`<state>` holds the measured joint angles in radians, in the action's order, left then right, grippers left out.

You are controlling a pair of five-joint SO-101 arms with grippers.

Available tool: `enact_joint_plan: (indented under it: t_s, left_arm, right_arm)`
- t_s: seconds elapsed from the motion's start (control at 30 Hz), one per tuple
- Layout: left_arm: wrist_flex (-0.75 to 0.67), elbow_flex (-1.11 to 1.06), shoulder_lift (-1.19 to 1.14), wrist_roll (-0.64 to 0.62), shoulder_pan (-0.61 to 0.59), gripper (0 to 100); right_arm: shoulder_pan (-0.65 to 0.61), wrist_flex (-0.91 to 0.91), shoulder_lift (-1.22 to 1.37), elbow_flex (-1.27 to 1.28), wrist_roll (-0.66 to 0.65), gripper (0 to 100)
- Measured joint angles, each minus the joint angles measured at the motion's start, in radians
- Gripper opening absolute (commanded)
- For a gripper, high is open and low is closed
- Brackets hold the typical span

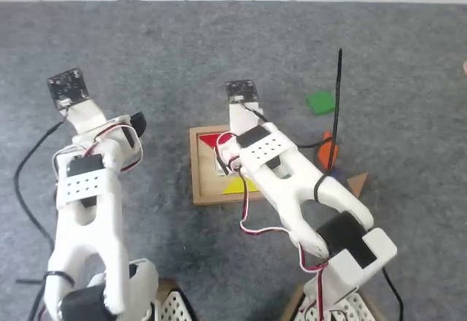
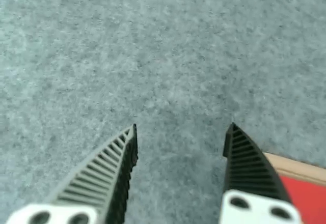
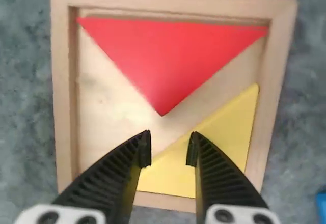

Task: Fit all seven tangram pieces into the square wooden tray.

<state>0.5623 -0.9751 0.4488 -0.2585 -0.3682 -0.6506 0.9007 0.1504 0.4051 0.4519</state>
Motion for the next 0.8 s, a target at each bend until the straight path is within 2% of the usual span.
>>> enact_joint_plan:
  t_s: [0.27,0.8]
  left_arm:
    - [0.000,0.002,-0.032,0.000,0.000,27]
    - [0.000,0.002,-0.032,0.011,0.028,27]
  right_arm:
    - [-0.058,0.000,0.095,-0.123,-0.215,14.4]
    - [-0.046,0.054,-0.046,-0.023,-0.227,14.5]
